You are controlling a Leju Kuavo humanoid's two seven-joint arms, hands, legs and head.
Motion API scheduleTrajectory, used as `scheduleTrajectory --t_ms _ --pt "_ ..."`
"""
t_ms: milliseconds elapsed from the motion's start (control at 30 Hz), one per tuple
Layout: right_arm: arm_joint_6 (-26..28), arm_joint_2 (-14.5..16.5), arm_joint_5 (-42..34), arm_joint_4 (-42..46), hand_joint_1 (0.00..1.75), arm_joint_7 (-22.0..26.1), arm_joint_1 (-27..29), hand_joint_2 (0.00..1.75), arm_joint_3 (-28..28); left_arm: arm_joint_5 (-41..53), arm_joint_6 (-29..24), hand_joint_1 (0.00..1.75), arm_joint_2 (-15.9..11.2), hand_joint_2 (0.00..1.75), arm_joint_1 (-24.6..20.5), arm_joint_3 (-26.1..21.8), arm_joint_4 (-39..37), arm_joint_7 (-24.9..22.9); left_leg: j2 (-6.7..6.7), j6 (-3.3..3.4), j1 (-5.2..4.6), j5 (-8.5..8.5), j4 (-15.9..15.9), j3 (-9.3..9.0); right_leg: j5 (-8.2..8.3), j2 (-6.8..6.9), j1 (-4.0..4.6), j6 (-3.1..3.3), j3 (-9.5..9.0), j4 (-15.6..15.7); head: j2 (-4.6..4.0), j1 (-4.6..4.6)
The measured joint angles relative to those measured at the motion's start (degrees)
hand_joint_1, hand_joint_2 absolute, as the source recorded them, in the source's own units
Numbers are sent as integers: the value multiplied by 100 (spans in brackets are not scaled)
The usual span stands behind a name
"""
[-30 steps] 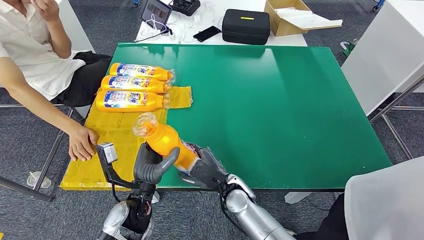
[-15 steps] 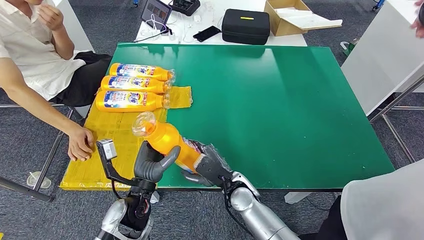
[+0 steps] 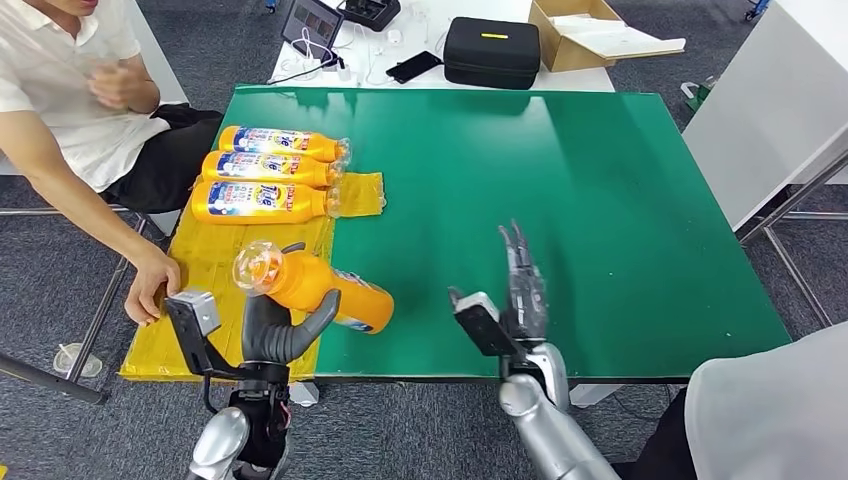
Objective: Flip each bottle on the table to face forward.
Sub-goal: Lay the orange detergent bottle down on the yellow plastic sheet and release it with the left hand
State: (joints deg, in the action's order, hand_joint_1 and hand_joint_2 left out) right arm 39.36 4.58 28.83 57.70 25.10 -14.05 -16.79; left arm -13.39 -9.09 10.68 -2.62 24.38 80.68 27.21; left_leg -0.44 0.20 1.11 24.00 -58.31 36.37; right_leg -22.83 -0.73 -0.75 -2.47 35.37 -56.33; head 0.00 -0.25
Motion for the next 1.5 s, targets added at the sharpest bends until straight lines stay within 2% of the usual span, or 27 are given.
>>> scheduleTrajectory --t_ms 167,267,367,533,767,800,900,967,1033,1100,1200,1300,1500 --pt "47 149 648 415 0 500 368 0 1500 -178 -116 175 -40 175 166 -38 300 25 -13 0 1 1 0 8 -2 12 1 -1 6 0 0 1" --pt "56 282 679 588 0 721 550 0 2203 -288 -215 175 -34 175 226 -75 453 22 -14 1 1 1 0 9 -3 13 1 -2 5 0 1 1" --pt "58 369 653 714 0 810 691 0 2635 -302 -245 175 -34 175 266 -110 562 18 -13 1 1 0 0 10 -4 13 1 -3 5 0 0 2" --pt "58 466 672 823 0 904 781 0 2959 -172 -391 175 -34 175 282 -124 631 43 -11 1 1 -1 0 9 -3 12 0 -4 5 0 0 0" --pt "59 715 495 1021 0 1338 1011 0 3371 1794 -1829 174 -125 175 200 -147 537 -3 -12 1 2 -1 0 9 -4 13 1 -4 6 0 0 0" --pt "59 733 451 1032 0 1361 1046 0 3384 2348 -2058 174 -156 175 167 -142 480 -128 -11 1 2 -1 0 9 -4 12 1 -4 7 0 0 0" --pt "59 764 295 1070 0 1371 1099 0 3378 4841 -2558 170 -317 175 -43 -103 121 -873 -11 2 2 -2 1 9 -4 13 0 -4 6 0 0 0" --pt "59 766 220 1094 0 1297 1092 87 3275 6193 -2487 168 -420 175 -264 -90 -257 -1474 -11 1 2 -7 1 9 -2 13 0 -3 5 0 0 1" --pt "60 760 174 1138 0 1212 1081 175 3068 7058 -2261 173 -487 175 -519 -85 -683 -1968 -9 -1 1 -12 1 9 2 12 0 0 7 0 0 2" --pt "52 748 111 1236 0 1144 1080 175 2804 7781 -1984 175 -552 175 -802 -62 -1115 -2342 -7 -2 1 -18 1 8 5 12 0 1 9 0 0 1" --pt "-86 718 -62 1491 0 1019 1103 175 2379 8601 -1536 168 -638 175 -1226 -10 -1732 -2700 -7 -3 2 -22 0 7 7 12 1 1 8 -2 0 1" --pt "-387 685 -246 1730 0 939 1152 175 2071 8874 -1122 156 -690 175 -1540 78 -2224 -2802 -7 -4 2 -23 0 8 7 12 1 1 9 -3 0 1" --pt "-933 654 -577 1858 0 956 1169 175 1732 8939 -446 154 -730 175 -2087 332 -3194 -2752 -8 -4 2 -22 0 12 5 12 1 1 10 -3 0 1"
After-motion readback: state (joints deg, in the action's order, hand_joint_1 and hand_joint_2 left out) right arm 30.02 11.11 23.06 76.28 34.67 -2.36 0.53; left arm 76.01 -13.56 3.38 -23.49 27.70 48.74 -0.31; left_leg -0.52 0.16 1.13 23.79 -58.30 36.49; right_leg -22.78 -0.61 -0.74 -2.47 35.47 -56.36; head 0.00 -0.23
